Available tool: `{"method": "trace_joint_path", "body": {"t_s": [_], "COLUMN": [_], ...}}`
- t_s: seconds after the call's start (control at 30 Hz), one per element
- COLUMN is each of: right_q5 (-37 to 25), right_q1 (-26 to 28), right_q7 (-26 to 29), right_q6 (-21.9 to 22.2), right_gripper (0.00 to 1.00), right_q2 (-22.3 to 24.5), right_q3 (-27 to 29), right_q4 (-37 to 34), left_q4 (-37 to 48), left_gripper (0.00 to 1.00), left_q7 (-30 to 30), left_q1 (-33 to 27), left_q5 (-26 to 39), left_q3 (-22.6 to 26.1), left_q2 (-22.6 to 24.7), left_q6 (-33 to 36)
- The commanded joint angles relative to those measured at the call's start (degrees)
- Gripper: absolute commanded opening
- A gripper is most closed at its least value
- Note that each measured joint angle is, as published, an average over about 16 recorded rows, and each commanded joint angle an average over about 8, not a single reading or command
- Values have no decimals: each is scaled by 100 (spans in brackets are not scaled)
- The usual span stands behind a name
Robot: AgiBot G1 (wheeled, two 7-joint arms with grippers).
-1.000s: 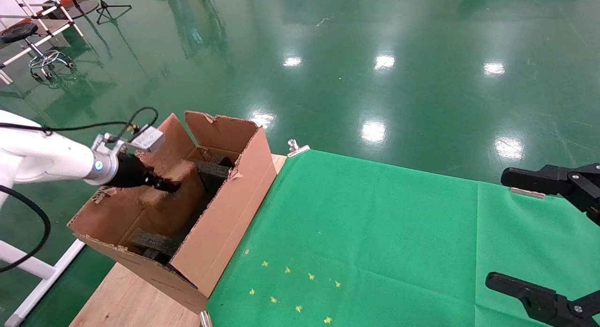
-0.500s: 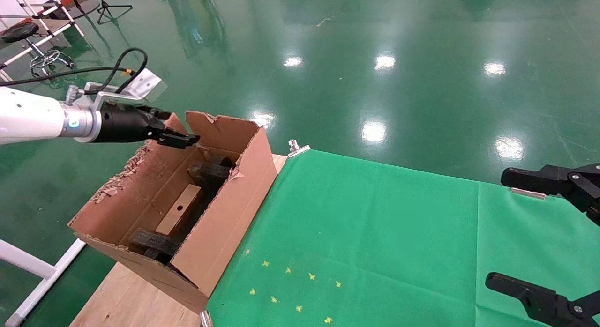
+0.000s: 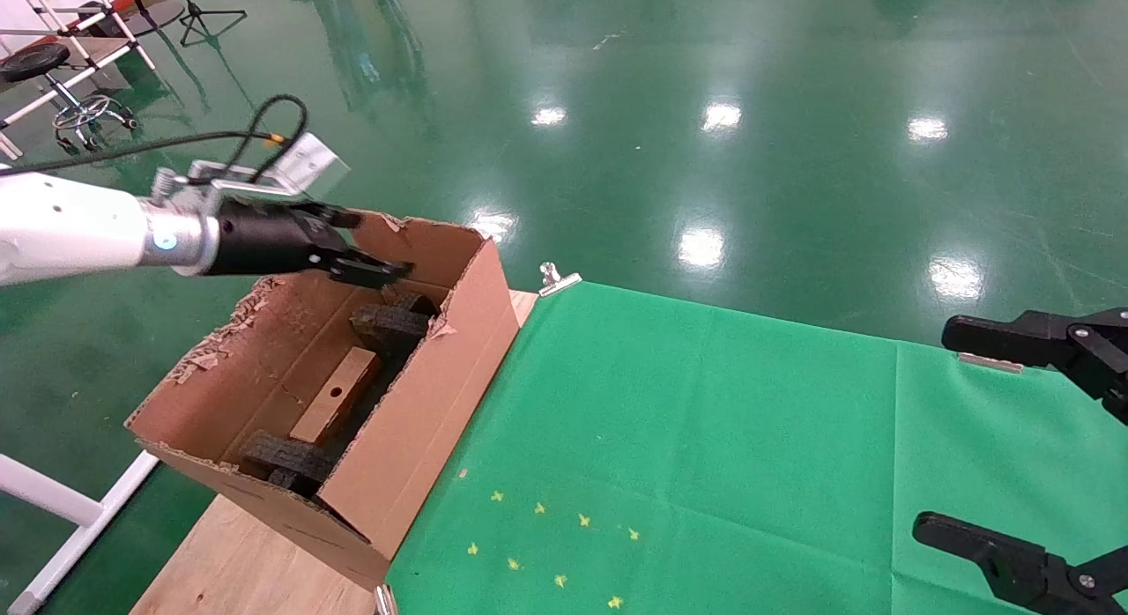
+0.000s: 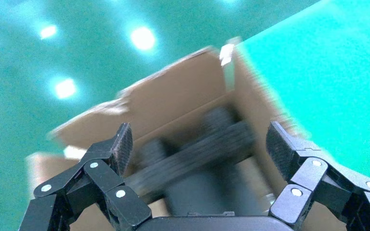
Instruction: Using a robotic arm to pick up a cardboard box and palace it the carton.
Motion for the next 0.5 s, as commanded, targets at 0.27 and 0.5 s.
{"method": "trace_joint_path", "body": {"t_s": [0.27, 0.5], "right_q5": [0, 0], "right_q1": [0, 0], "right_q7": [0, 0], "right_q6": [0, 0], "right_gripper": [100, 100], "right_q2": [0, 0], "right_q3": [0, -1], "right_q4": [0, 0], "left_q4": [-713, -1277], "left_gripper": [100, 100], "left_q7": [191, 341], "left_q1": [570, 1020], "left_q5": [-727, -1302], "left_q3": [-499, -894], "left_q2": [-62, -111], "left_q6": [427, 764]}}
